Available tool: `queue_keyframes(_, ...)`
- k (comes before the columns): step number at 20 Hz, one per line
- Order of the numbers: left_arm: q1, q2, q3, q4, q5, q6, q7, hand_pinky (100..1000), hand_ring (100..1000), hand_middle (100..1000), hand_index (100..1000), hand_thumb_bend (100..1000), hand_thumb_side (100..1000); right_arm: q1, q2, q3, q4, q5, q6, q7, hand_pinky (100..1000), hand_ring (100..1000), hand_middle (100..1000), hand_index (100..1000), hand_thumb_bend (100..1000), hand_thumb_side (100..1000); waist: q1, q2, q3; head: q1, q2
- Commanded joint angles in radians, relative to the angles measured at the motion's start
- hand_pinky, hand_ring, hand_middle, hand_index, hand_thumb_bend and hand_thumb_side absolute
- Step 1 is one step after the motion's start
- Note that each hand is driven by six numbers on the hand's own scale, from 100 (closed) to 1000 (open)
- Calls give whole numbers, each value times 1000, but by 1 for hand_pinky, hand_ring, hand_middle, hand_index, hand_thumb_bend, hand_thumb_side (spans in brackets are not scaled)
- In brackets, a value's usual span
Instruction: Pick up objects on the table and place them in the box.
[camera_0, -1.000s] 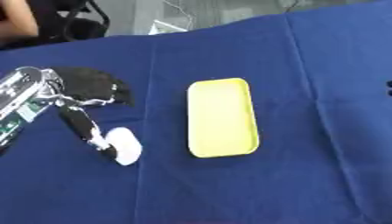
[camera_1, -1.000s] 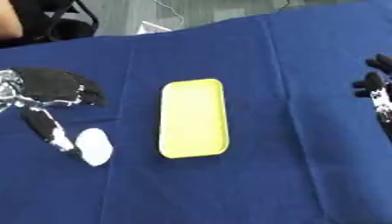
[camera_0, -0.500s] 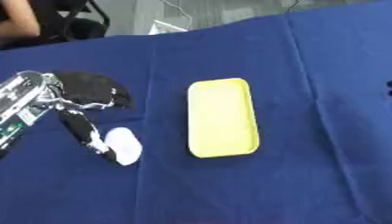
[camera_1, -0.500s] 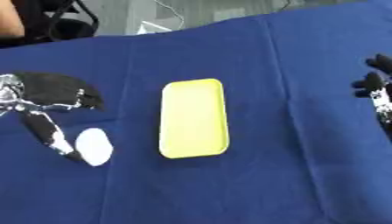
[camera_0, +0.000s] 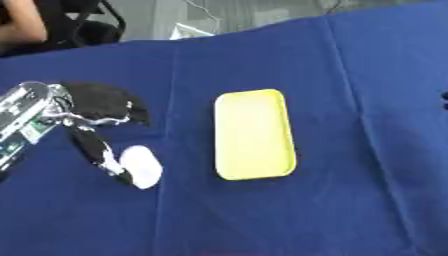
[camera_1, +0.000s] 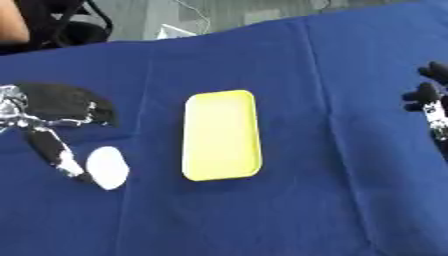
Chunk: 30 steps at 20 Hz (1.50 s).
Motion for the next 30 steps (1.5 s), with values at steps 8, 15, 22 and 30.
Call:
queue_keyframes(8, 8, -24, 0, 47, -61, -196, -148, 911, 966, 888, 946, 877, 1000, -14, -22, -6, -15, -3, -1, 3, 670, 693, 885, 962, 334, 789, -9, -6, -7, 12, -6)
queue_keyframes(15, 10, -32, -3, 68, -76, -206, -135, 912, 964, 887, 946, 878, 1000, -13, -22, -7, -15, -3, -1, 3, 670, 693, 885, 962, 334, 789, -9, -7, -6, 11, -6)
queue_keyframes(22, 12, -33, -5, 77, -74, -208, -134, 911, 960, 878, 937, 881, 1000, -13, -22, -7, -16, -3, -2, 2, 670, 693, 886, 962, 334, 789, -9, -7, -6, 11, -6)
queue_keyframes(30, 41, -16, -11, 94, 24, -195, -148, 914, 924, 808, 894, 832, 1000, -12, -24, -9, -15, -2, -2, 1, 670, 694, 886, 963, 334, 788, -8, -8, -4, 7, -3)
